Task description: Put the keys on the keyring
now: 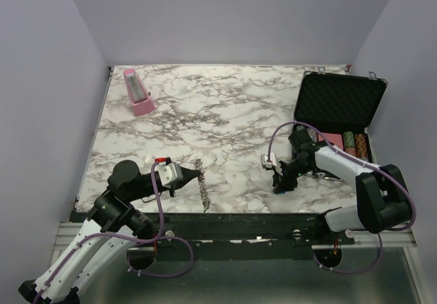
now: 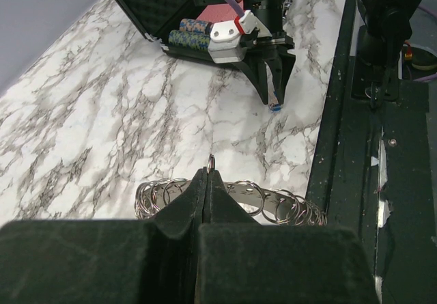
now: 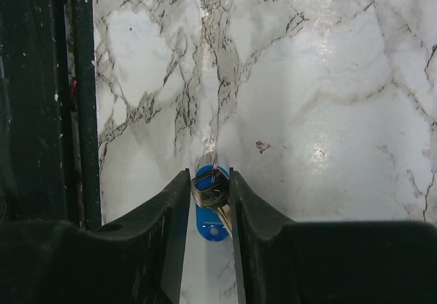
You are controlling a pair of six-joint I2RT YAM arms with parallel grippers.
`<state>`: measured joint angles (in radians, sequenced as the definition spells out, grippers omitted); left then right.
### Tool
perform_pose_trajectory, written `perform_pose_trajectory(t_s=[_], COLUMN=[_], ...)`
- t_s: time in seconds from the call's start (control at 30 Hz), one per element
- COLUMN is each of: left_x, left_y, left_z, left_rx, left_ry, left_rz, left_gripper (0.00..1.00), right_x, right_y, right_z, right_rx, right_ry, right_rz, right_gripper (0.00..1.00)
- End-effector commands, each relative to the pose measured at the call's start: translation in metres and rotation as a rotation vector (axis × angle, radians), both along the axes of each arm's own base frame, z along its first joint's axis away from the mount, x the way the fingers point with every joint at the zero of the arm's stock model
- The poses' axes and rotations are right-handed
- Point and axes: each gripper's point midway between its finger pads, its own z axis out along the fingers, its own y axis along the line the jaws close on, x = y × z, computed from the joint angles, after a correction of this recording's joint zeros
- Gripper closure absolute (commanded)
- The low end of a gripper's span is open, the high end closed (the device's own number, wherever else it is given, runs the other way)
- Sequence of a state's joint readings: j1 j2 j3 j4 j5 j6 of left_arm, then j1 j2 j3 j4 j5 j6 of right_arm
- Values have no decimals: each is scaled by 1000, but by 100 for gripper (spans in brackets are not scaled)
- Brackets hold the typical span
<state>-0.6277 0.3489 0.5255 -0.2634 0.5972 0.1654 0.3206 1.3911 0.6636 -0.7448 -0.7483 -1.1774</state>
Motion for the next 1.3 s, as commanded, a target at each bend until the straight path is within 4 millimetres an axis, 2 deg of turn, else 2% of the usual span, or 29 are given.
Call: perform_pose_trajectory(t_s=[0.0, 1.0, 1.27], left_x=[2, 4, 4], left_y=[0, 1, 1], left_z=[12, 12, 12], left_rx=[-23, -21, -22], left_ry=[-47, -43, -45], left_rz=[3, 11, 14], left_gripper=[100, 100, 100], right_x=[3, 2, 4], right_y=[1, 4, 4], right_z=[-3, -6, -6], right_rx=[-15, -31, -35], right_ry=[-9, 5, 7], right_rz=[1, 6, -5], right_gripper=[63, 75, 83])
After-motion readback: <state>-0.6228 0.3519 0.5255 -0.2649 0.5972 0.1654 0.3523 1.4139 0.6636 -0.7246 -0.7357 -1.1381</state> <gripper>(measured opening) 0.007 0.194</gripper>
